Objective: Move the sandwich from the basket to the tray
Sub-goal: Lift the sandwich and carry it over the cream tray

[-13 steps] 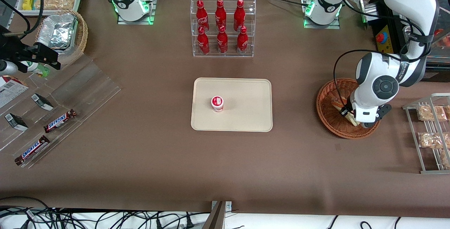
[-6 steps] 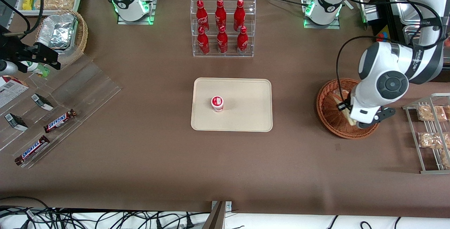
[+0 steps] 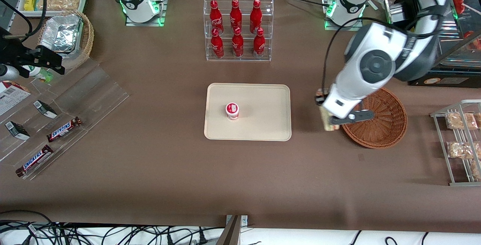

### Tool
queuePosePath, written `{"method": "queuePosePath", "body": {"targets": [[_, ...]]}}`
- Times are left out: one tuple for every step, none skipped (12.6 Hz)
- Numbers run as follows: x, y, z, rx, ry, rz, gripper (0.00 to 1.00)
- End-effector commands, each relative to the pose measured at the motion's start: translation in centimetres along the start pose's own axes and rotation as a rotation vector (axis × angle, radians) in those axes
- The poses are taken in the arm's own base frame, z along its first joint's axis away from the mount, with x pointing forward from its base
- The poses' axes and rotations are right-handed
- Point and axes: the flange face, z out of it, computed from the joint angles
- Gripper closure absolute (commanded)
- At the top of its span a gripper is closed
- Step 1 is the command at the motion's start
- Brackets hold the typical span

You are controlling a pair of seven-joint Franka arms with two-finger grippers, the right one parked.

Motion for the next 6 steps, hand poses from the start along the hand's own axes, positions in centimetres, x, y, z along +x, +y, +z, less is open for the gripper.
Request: {"method": "queuePosePath", "body": {"targets": [[-1.7, 6.2, 2.8, -0.041, 0.011, 0.077, 0.68], [-2.1, 7.7, 3.8, -0.055, 0.022, 0.094, 0.68], [-1.8, 8.5, 4.9, -0.08, 0.037, 0.103, 0.68], [-2.5, 10.6, 6.1, -0.104, 0.049, 0.115, 0.68], [-3.1, 11.8, 7.4, -0.108, 0.048, 0.104, 0.68], [-3.1, 12.1, 8.3, -0.092, 0.068, 0.103, 0.68]]}}
